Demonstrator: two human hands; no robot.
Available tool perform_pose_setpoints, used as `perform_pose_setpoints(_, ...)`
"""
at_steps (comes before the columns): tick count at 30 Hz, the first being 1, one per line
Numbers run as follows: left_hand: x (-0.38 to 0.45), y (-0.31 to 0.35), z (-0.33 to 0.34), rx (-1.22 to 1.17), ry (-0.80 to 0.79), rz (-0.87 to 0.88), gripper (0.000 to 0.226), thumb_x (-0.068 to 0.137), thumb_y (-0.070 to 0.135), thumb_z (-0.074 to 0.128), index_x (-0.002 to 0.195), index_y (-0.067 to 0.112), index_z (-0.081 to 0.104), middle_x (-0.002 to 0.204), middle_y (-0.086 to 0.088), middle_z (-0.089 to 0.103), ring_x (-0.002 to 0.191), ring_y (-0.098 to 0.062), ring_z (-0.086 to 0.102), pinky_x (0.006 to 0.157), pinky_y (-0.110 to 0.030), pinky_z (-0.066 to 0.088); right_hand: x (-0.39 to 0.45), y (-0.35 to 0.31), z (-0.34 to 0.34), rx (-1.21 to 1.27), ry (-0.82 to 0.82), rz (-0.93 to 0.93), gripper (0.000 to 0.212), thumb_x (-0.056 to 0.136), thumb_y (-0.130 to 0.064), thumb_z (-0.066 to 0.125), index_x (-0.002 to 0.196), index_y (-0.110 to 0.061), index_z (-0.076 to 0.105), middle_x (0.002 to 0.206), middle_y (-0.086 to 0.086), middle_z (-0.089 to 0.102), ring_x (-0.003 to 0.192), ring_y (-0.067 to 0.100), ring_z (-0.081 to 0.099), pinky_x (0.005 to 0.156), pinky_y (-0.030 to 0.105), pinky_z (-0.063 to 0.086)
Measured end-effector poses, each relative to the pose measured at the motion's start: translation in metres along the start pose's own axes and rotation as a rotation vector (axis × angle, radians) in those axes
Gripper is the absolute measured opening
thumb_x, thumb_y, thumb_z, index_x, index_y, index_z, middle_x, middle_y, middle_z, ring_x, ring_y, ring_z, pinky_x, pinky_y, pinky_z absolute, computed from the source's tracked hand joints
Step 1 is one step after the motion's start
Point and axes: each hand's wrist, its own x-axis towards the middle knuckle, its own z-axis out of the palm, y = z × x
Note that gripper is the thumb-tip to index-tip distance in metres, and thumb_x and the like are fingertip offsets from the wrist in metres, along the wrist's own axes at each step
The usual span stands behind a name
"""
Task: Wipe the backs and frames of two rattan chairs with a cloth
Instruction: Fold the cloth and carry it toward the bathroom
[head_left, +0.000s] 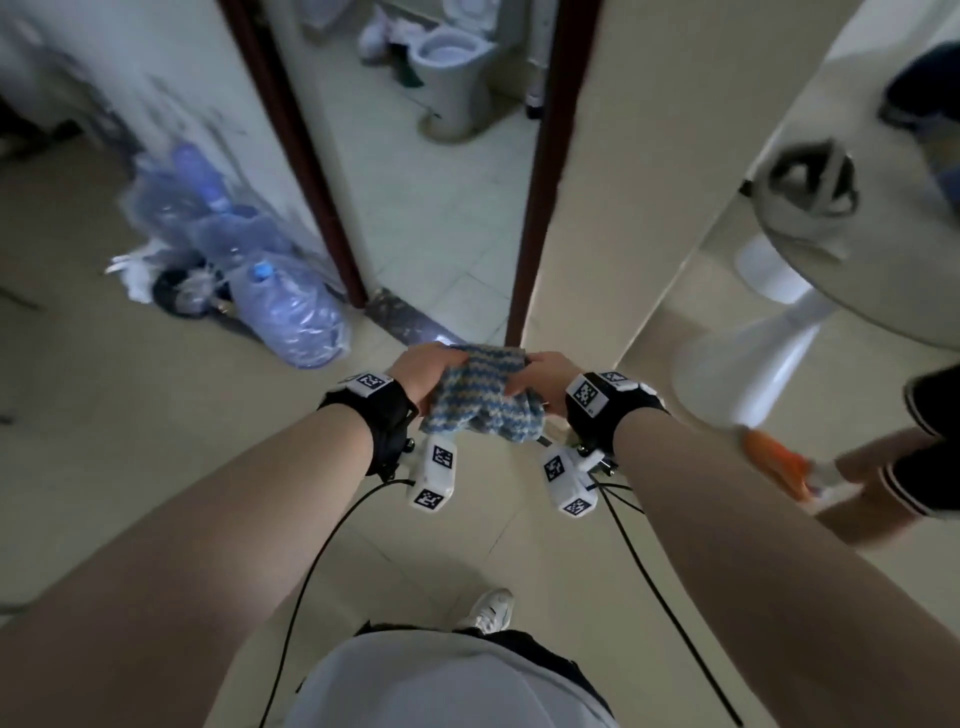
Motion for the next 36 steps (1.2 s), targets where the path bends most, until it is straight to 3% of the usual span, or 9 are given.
perform_pose_setpoints(5,-0.040,-0.023,-0.010,-0.183,0.102,0.027,0.028,0.095,0.017,0.063,0.117,0.002,0.069,0.116,-0.022,0.070,0.110,-0.039,0.066,0.103,-0.056,0.048,-0.018,-0.005,0.017,-0.278,-0.143,-0.012,0.035,0.074,-0.017,0.078,0.107,-0.010,0.067,0.101,0.008,0.063,0.098,0.026,0.060,0.085,0.040,0.055)
perform_pose_setpoints(9,-0.070,-0.048,0.001,-0.204,0.197,0.117,0.011,0.100,0.017,0.057,0.093,0.015,0.065,0.104,-0.018,0.070,0.090,-0.029,0.069,0.096,-0.048,0.053,-0.037,0.002,0.019,-0.331,-0.106,-0.083,0.010,0.083,-0.013,0.072,0.084,-0.007,0.064,0.080,0.012,0.056,0.075,0.025,0.054,0.070,0.031,0.046)
perform_pose_setpoints(14,-0.096,-0.070,0.038,-0.088,0.329,0.110,0.016,0.099,0.027,0.055,0.090,0.014,0.062,0.110,-0.032,0.066,0.103,-0.047,0.066,0.094,-0.061,0.052,-0.068,0.025,0.001,-0.340,-0.080,-0.152,0.010,0.087,-0.008,0.068,0.094,-0.001,0.066,0.075,0.013,0.059,0.063,0.022,0.053,0.059,0.025,0.042)
perform_pose_setpoints(19,-0.098,-0.058,0.104,-0.167,0.306,0.050,0.027,0.086,0.040,0.062,0.088,0.013,0.065,0.107,-0.026,0.071,0.101,-0.041,0.069,0.096,-0.059,0.052,-0.071,0.054,-0.057,-0.283,-0.069,-0.228,0.029,0.087,-0.003,0.065,0.115,0.003,0.066,0.110,0.021,0.067,0.098,0.033,0.065,0.088,0.039,0.054)
perform_pose_setpoints(22,-0.089,-0.047,0.162,-0.248,0.257,-0.022,0.023,0.084,0.032,0.072,0.097,0.012,0.072,0.094,-0.014,0.077,0.089,-0.033,0.073,0.085,-0.052,0.059,-0.063,0.066,-0.112,-0.364,-0.057,-0.273,0.029,0.085,-0.009,0.069,0.111,0.002,0.067,0.095,0.013,0.067,0.077,0.023,0.063,0.066,0.024,0.049)
perform_pose_setpoints(24,-0.082,-0.038,0.198,-0.248,0.240,-0.050,0.017,0.086,0.019,0.070,0.101,0.011,0.069,0.098,-0.014,0.074,0.088,-0.032,0.072,0.076,-0.046,0.061,-0.056,0.073,-0.147,-0.424,-0.043,-0.284,0.027,0.084,-0.014,0.070,0.107,0.000,0.068,0.095,0.012,0.068,0.079,0.024,0.063,0.070,0.025,0.045)
perform_pose_setpoints(28,-0.060,-0.016,0.282,-0.276,0.222,-0.058,0.014,0.084,0.004,0.065,0.095,0.013,0.065,0.102,-0.016,0.066,0.095,-0.031,0.067,0.094,-0.052,0.055,-0.036,0.092,-0.231,-0.530,0.009,-0.303,0.024,0.085,-0.019,0.069,0.107,-0.009,0.067,0.094,0.006,0.063,0.086,0.024,0.061,0.074,0.024,0.044)
perform_pose_setpoints(33,-0.035,-0.005,0.340,-0.273,0.197,-0.069,0.019,0.083,-0.001,0.063,0.094,0.014,0.064,0.088,-0.008,0.072,0.071,-0.022,0.074,0.059,-0.033,0.060,-0.009,0.108,-0.293,-0.533,-0.007,-0.277,0.031,0.083,-0.018,0.070,0.113,-0.008,0.066,0.102,0.010,0.066,0.090,0.026,0.064,0.075,0.027,0.049)
perform_pose_setpoints(36,-0.018,0.006,0.354,-0.254,0.233,-0.082,0.024,0.079,0.000,0.066,0.098,0.014,0.063,0.100,-0.014,0.072,0.084,-0.028,0.072,0.067,-0.039,0.062,0.008,0.104,-0.310,-0.528,-0.026,-0.271,0.026,0.084,-0.016,0.069,0.108,-0.005,0.068,0.100,0.015,0.067,0.086,0.027,0.064,0.076,0.031,0.053)
